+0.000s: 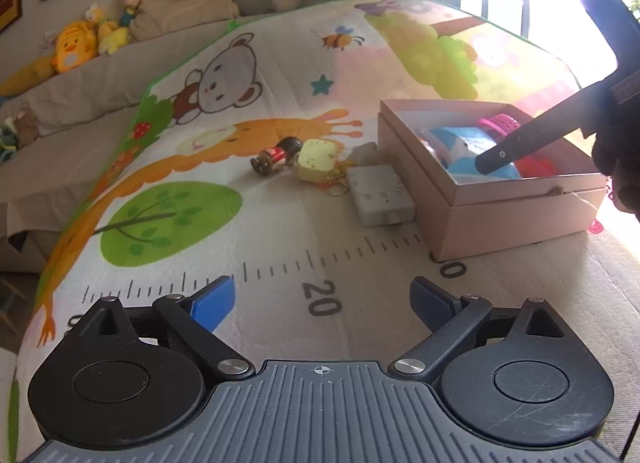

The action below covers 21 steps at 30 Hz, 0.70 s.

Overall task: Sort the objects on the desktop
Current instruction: 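Lower the strainer into the pink box with the right gripper while the left gripper drops the wet-wipe pack in, then grasp the pale yellow square toy with the right gripper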

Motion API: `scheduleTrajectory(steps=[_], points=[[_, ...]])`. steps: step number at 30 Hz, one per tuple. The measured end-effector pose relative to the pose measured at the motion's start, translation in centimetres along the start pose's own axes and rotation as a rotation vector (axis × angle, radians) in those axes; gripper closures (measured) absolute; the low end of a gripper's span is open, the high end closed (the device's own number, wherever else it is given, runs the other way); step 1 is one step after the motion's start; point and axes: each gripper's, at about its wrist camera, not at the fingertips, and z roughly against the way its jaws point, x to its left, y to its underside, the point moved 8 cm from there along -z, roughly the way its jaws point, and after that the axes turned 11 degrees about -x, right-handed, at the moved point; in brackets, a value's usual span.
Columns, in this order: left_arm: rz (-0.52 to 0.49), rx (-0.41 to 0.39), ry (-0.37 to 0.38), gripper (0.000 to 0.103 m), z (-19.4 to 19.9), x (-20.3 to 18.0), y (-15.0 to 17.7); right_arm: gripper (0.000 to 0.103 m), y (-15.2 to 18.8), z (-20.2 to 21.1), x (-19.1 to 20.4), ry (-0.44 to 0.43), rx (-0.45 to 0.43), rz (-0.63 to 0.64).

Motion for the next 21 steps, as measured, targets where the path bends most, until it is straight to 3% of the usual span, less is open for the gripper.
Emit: scheduleTrajectory(steps=[2, 6, 7, 10, 13, 16, 21], points=[[0.007, 0.017, -0.035, 0.004, -0.4, 1.1, 0.6, 0.055, -1.0, 1.1, 1.2, -0.087, -0.018, -0.038], [0.001, 0.040, -0.114, 0.003, -0.9, 3.1, 1.4, 0.052, -3.8, 2.6, 3.9, -0.126, -0.075, -0.036], [0.005, 0.045, -0.123, 0.003, -1.0, 3.6, 1.7, 0.047, -4.9, 2.5, 4.8, -0.136, -0.087, -0.032], [0.031, 0.053, -0.143, 0.003, -1.0, 5.3, 2.2, 0.034, -7.0, 1.0, 7.3, -0.146, -0.080, -0.055], [0.071, 0.069, -0.144, 0.003, -1.1, 6.7, 2.8, 0.030, -8.1, -2.4, 10.0, -0.168, -0.025, -0.097], [0.121, 0.073, -0.115, 0.002, -1.1, 7.2, 3.2, 0.030, -8.3, -6.7, 12.1, -0.139, 0.032, -0.104], [0.135, 0.064, -0.103, 0.000, -1.0, 7.2, 3.2, 0.030, -8.1, -13.7, 13.1, 0.032, 0.093, -0.018]])
